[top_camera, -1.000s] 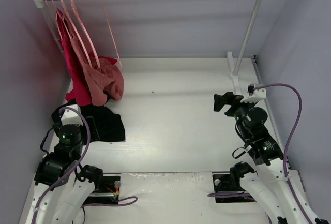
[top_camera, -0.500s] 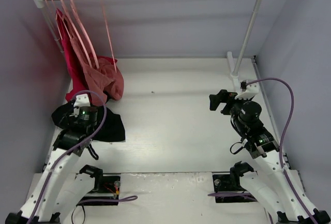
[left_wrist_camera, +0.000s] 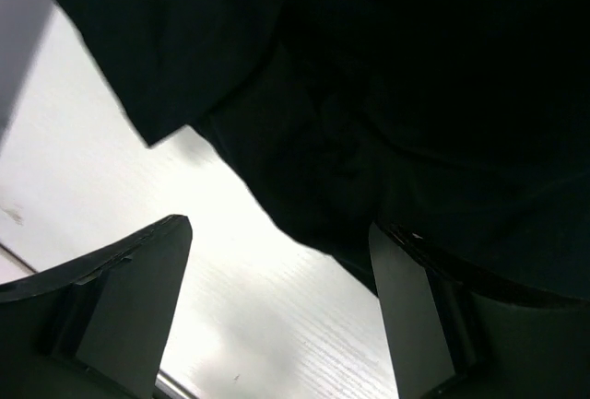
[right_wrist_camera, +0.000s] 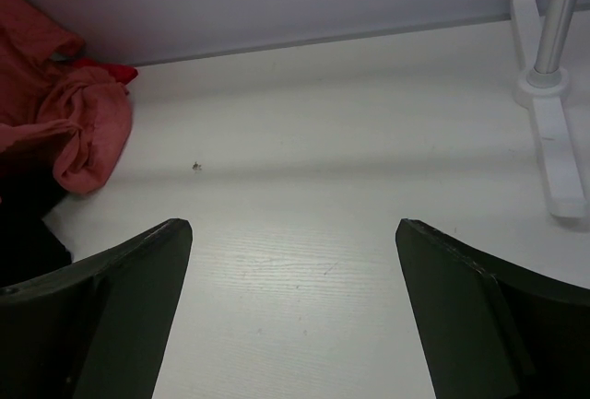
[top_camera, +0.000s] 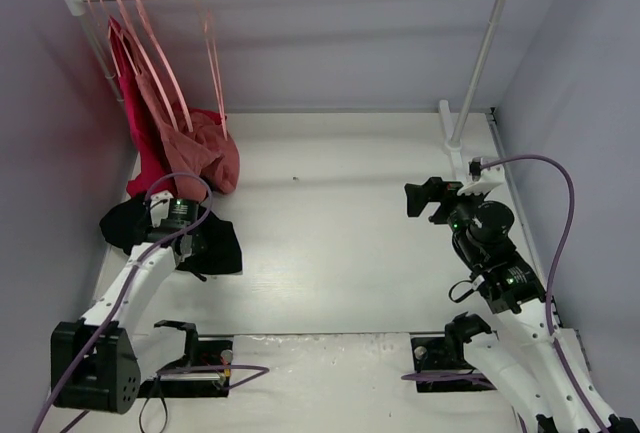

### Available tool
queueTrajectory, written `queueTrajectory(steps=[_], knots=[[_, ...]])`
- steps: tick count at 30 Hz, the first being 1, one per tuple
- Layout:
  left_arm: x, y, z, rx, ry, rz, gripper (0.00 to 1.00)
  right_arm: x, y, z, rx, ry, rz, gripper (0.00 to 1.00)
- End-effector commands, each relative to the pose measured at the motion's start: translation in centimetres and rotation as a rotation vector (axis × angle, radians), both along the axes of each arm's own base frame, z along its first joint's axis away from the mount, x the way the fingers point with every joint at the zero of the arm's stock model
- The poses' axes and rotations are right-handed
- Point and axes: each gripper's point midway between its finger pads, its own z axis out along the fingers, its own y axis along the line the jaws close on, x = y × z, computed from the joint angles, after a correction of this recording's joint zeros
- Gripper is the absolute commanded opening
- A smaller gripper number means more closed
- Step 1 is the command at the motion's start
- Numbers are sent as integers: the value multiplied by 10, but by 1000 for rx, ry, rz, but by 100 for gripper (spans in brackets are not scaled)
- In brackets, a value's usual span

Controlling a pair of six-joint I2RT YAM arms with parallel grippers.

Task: Place the t-shirt on the hanger
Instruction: Move the T-shirt to the center of the board.

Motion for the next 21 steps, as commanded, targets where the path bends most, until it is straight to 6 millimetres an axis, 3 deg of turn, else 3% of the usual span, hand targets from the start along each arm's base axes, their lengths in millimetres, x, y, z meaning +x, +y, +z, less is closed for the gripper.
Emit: queueTrajectory(steps=[1, 7, 11, 14, 15, 17, 21], knots=[[20, -7, -7, -69, -68, 40, 79, 2, 5, 40, 34, -121, 20, 100], [21, -9, -33, -74, 8, 65, 75, -1, 10, 39, 43, -128, 57, 100], [20, -19, -48, -134, 42, 79, 53, -3, 11, 41, 45, -134, 64, 100], [17, -28, -52, -182, 61, 75, 24, -5, 10, 43, 47, -141, 63, 100], [17, -31, -51, -196, 53, 73, 5, -5, 10, 43, 48, -143, 63, 100], [18, -42, -43, -231, 22, 48, 0, -5, 10, 44, 48, -149, 64, 100], [19, -93, -25, -261, -29, -118, 0, -3, 13, 42, 45, -141, 74, 100]])
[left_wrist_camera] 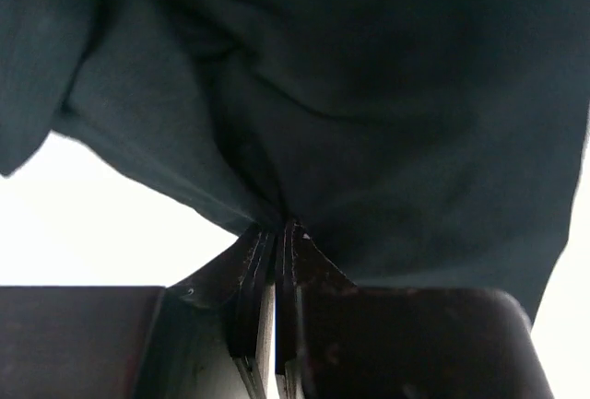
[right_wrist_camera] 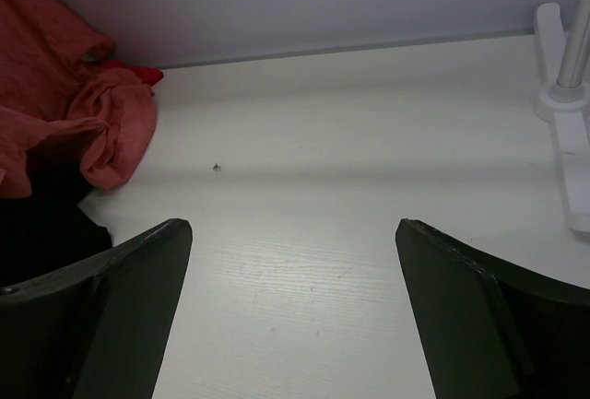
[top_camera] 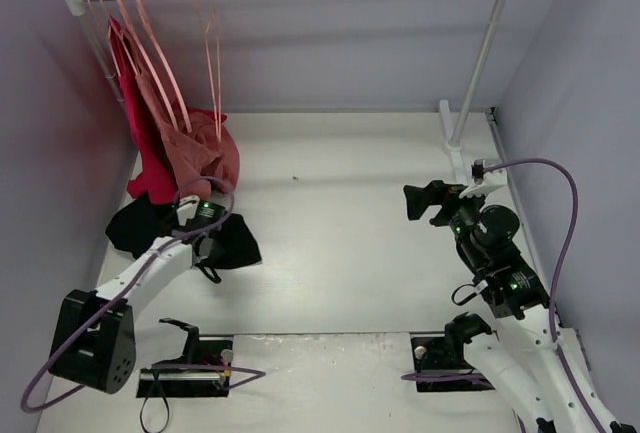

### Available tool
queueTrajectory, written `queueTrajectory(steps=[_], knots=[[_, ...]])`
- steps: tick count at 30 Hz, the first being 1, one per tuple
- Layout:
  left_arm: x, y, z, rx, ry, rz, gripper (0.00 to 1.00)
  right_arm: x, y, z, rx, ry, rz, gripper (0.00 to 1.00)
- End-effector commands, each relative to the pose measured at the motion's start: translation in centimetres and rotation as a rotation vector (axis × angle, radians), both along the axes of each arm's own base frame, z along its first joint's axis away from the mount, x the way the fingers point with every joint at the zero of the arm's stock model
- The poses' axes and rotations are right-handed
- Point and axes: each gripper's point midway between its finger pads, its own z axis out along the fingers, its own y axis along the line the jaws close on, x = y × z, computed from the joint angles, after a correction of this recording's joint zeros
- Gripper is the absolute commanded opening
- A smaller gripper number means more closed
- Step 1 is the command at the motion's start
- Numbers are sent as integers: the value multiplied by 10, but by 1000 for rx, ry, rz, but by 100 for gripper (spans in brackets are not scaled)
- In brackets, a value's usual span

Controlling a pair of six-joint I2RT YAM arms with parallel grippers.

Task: Place the t-shirt on the hanger
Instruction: Move the T-shirt to the center of the board.

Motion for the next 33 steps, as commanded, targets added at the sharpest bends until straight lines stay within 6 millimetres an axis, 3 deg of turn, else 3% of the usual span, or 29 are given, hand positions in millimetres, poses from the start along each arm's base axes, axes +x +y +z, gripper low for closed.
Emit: queueTrajectory(steps=[1, 3, 4, 6, 7, 9, 10, 13, 14, 17, 18, 21, 23, 26, 27, 30, 31, 33], knots=[[8, -63, 26, -96, -100, -160, 0, 5, 8, 32, 30, -103, 28, 100], [9, -96, 35, -121, -142, -240, 0, 7, 8, 30, 28, -99, 30, 100], [6, -132, 44, -133, -162, -350, 0, 7, 10, 31, 28, -101, 36, 100], [9, -165, 51, -78, -179, -450, 0, 9, 11, 30, 23, -94, 39, 100], [8, -208, 80, -95, -238, -571, 0, 9, 10, 31, 20, -95, 38, 100], [11, -245, 103, -77, -281, -671, 0, 9, 10, 33, 14, -92, 40, 100], [13, -282, 128, -86, -321, -762, 0, 9, 10, 33, 12, -91, 38, 100], [16, -326, 155, -86, -334, -894, 2, 10, 9, 33, 6, -85, 33, 100], [19, -348, 188, -138, -396, -926, 14, 10, 8, 34, 4, -84, 27, 100], [22, -371, 218, -160, -452, -1013, 40, 11, 6, 32, -3, -72, 15, 100], [25, -370, 221, -146, -464, -1010, 49, 13, 5, 30, -8, -60, 6, 100], [41, -336, 219, -41, -481, -925, 59, 15, 4, 29, -15, -43, -5, 100], [47, -302, 206, -32, -447, -839, 60, 16, 4, 27, -19, -30, -3, 100], [48, -264, 184, -64, -391, -737, 61, 18, 12, 21, -26, -13, 36, 100], [49, -238, 168, -51, -358, -688, 61, 21, 16, 15, -33, 5, 50, 100], [42, -204, 150, -53, -316, -602, 61, 28, 33, -4, -43, 75, 122, 98], [39, -187, 131, -39, -281, -563, 61, 29, 40, -10, -48, 99, 149, 96], [34, -176, 125, -69, -274, -541, 61, 29, 63, -27, -74, 156, 216, 91]])
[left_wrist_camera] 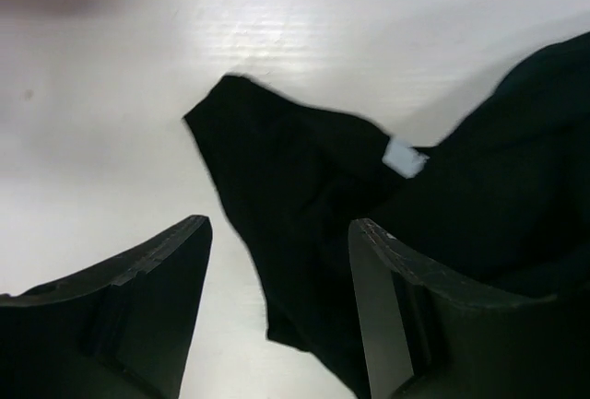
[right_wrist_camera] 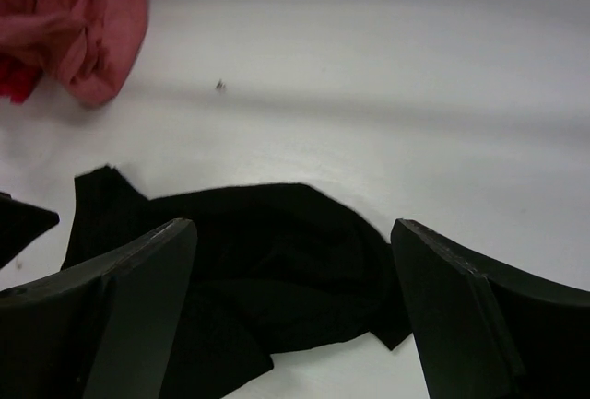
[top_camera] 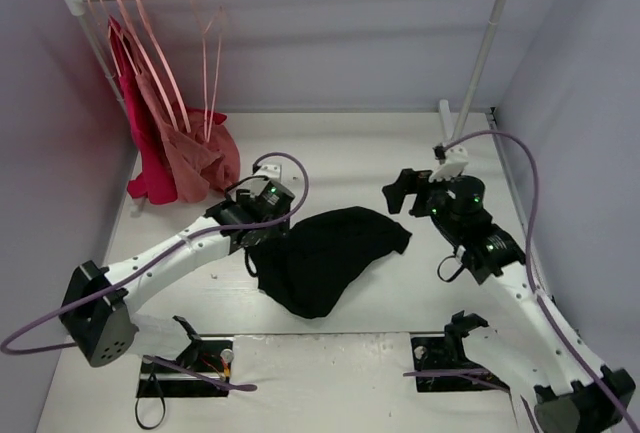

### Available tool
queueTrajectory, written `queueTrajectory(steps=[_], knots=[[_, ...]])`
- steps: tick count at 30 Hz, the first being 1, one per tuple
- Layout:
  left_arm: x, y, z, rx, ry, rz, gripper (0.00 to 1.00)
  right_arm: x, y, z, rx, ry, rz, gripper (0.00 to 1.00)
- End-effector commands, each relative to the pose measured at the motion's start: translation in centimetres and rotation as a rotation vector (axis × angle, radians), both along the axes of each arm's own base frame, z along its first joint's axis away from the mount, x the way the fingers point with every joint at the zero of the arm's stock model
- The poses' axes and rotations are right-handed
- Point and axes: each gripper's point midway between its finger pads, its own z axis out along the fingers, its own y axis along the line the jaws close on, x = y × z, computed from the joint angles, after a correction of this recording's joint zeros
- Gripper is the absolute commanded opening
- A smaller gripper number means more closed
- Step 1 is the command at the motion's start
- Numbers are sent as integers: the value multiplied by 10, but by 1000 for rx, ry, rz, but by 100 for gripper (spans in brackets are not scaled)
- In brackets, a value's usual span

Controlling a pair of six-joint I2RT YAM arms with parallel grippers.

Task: Place the t-shirt on the hanger
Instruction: Move the T-shirt to the center of the board, then flatten out the T-shirt at the center of the board.

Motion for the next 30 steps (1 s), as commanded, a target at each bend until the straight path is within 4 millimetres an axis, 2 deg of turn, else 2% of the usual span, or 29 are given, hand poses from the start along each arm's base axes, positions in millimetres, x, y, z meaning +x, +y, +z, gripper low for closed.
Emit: queueTrajectory(steps=[1, 2, 3, 4, 5, 7, 8, 11, 13, 15, 18, 21, 22, 24, 25, 26, 27, 28, 29, 30], knots=[[-3, 19, 1, -96, -11, 84, 61, 5, 40, 5, -7, -2, 121, 90], [-4, 23, -3, -105, 0, 92, 61, 6, 51, -6, -31, 25, 135, 89], [-6, 23, -6, -136, 17, 86, 61, -6, 76, -11, -53, 29, 203, 89], [-6, 32, -15, -140, 30, 114, 61, -10, 87, -17, -75, 39, 225, 89], [-7, 34, -19, -148, 40, 118, 61, -11, 97, -31, -117, 66, 243, 89], [-7, 36, -23, -176, 41, 127, 61, -24, 122, -41, -154, 79, 320, 89], [-9, 42, -31, -170, 53, 144, 61, -30, 135, -54, -175, 108, 380, 89], [-10, 51, -45, -172, 79, 178, 61, -52, 168, -67, -189, 123, 538, 89], [-8, 51, -52, -198, 88, 193, 61, -64, 183, -74, -198, 123, 604, 89], [-10, 54, -69, -201, 127, 215, 61, -68, 191, -88, -224, 137, 646, 89], [-4, 51, -83, -238, 147, 242, 60, -73, 201, -103, -253, 155, 699, 87], [2, 48, -91, -257, 141, 251, 59, -80, 208, -111, -251, 169, 747, 80], [4, 48, -92, -262, 138, 251, 53, -81, 208, -113, -257, 171, 758, 77], [9, 44, -95, -272, 142, 246, 46, -81, 207, -122, -274, 190, 762, 64], [13, 42, -92, -283, 137, 245, 36, -82, 206, -127, -290, 200, 768, 58], [15, 41, -94, -280, 146, 244, 30, -81, 206, -129, -299, 206, 762, 43], [17, 39, -92, -285, 145, 235, 23, -79, 205, -130, -303, 204, 756, 34], [21, 35, -86, -295, 134, 228, 16, -77, 204, -127, -305, 196, 743, 16], [23, 34, -81, -302, 124, 225, 4, -71, 200, -121, -311, 175, 701, 7], [25, 35, -75, -301, 107, 221, 0, -67, 199, -114, -310, 155, 679, 0]])
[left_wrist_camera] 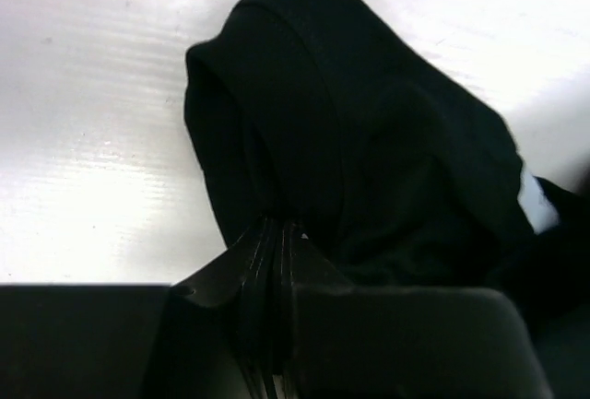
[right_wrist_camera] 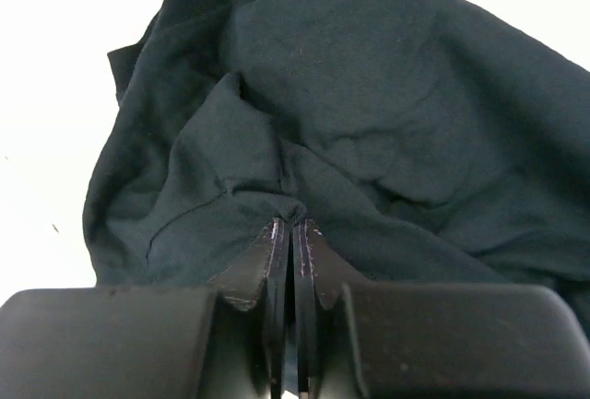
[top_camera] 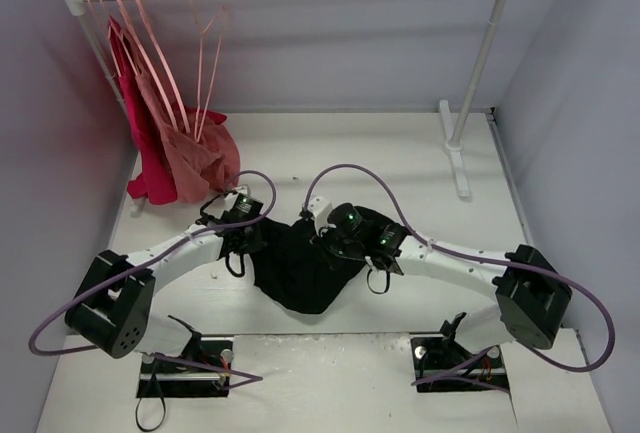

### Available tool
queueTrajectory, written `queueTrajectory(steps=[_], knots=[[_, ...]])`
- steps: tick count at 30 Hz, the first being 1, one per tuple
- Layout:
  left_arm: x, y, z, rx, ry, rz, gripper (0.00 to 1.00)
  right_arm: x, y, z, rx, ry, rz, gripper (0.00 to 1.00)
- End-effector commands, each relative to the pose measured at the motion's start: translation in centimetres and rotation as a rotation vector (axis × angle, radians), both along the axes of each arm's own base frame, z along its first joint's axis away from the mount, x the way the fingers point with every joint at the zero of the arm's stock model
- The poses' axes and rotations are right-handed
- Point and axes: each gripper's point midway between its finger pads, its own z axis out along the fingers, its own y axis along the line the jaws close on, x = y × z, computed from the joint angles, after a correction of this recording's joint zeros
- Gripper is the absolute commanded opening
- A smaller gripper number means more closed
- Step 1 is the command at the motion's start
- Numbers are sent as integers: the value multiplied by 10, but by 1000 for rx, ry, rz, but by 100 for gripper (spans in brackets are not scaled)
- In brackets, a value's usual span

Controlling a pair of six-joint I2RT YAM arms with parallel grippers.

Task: Place the t-shirt on the hanger
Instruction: Flatten out the T-shirt at the center of the board.

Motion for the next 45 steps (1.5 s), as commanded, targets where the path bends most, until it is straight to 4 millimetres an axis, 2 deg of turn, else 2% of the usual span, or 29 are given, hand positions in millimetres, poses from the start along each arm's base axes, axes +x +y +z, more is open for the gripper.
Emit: queueTrajectory(steps=[1, 4, 5, 7, 8, 9, 10, 11, 12, 13, 15, 17, 19, 21, 22, 23, 24, 25, 26, 27, 28, 29, 30, 31, 33, 36, 38, 42, 45], knots=[[39, -13, 50, -63, -163, 7, 0, 26, 12, 61, 117, -164, -58, 0], [53, -6, 92, -39, -281, 7, 0, 57, -9, 112, 126, -339, -191, 0], [65, -9, 128, -55, -365, 10, 0, 73, -23, 131, 91, -432, -248, 0], [76, -1, 168, -1, -444, 6, 0, 105, -43, 194, 129, -555, -358, 0], [87, -2, 213, -16, -532, 14, 0, 117, -53, 217, 141, -600, -396, 0], [90, 2, 233, 20, -562, -1, 0, 129, -64, 241, 154, -651, -426, 0], [94, 4, 255, 30, -603, 2, 0, 146, -84, 290, 217, -731, -501, 0], [98, 9, 275, 49, -642, 17, 0, 151, -93, 314, 244, -777, -523, 0], [100, 12, 319, 48, -722, 17, 0, 154, -101, 338, 257, -837, -531, 0], [101, 14, 339, 51, -761, 23, 0, 155, -108, 377, 316, -904, -556, 0], [98, 19, 387, 36, -854, 35, 0, 154, -116, 409, 341, -962, -565, 0], [92, 16, 409, 0, -895, 19, 0, 152, -123, 426, 339, -984, -584, 0], [87, 7, 414, -60, -903, -6, 0, 150, -131, 421, 325, -959, -622, 0], [80, -9, 408, -142, -883, -56, 0, 152, -136, 392, 287, -901, -658, 0], [76, -23, 387, -168, -837, -96, 0, 147, -143, 382, 292, -865, -698, 2], [74, -32, 379, -197, -826, -111, 0, 149, -145, 353, 251, -818, -718, 4], [71, -43, 367, -230, -796, -121, 0, 148, -150, 334, 223, -778, -748, 14], [62, -64, 337, -234, -736, -175, 3, 146, -159, 322, 209, -753, -795, 18], [57, -78, 325, -244, -716, -202, 8, 146, -170, 305, 186, -715, -873, 20], [50, -92, 310, -246, -687, -233, 11, 143, -179, 272, 101, -657, -903, 30], [34, -119, 281, -231, -631, -304, 18, 142, -187, 258, 73, -628, -948, 40], [27, -130, 265, -228, -597, -331, 32, 140, -196, 246, 64, -595, -1011, 50], [16, -144, 240, -206, -543, -374, 36, 136, -205, 224, 8, -552, -1033, 64], [12, -146, 228, -191, -515, -379, 39, 134, -208, 216, 1, -534, -1053, 65], [10, -140, 211, -164, -473, -348, 46, 128, -198, 192, 2, -477, -992, 66], [19, -105, 197, -48, -476, -254, 51, 121, -178, 159, 19, -388, -900, 65], [31, -83, 186, -37, -440, -188, 51, 119, -169, 142, 32, -338, -878, 64], [44, -53, 140, -12, -318, -114, 51, 112, -144, 100, 84, -185, -846, 59], [54, -44, 115, 6, -276, -91, 51, 105, -136, 71, 60, -107, -848, 59]])
